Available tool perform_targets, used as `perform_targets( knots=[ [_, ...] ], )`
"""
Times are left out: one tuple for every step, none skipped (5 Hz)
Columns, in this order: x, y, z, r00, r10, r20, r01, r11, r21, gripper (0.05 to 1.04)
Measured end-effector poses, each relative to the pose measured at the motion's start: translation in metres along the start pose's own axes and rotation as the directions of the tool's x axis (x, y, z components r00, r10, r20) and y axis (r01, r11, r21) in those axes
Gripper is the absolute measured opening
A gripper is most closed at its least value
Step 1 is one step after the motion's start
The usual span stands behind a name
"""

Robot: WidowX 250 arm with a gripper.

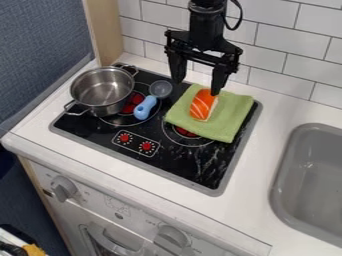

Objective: Take the small blue spoon to the right

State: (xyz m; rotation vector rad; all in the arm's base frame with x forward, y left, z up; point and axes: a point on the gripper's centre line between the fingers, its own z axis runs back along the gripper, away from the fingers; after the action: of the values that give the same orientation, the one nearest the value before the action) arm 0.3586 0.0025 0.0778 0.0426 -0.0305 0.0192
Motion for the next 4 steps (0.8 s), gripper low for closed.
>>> perform_targets(
  knots=[
    [-0.003, 0.0, -0.012, 0.999, -0.006, -0.034, 0.006, 1.0, 0.001, 1.0],
    [-0.006, 0.013, -0.024, 0.999, -0.014, -0.047, 0.015, 1.0, 0.024, 1.0],
    [-0.014, 0.032, -0.038, 0.998, 0.025, -0.058, -0.023, 0.999, 0.042, 1.0],
    [-0.027, 0.048, -0.053, 0.997, 0.027, -0.068, -0.024, 0.999, 0.041, 1.0]
  ],
)
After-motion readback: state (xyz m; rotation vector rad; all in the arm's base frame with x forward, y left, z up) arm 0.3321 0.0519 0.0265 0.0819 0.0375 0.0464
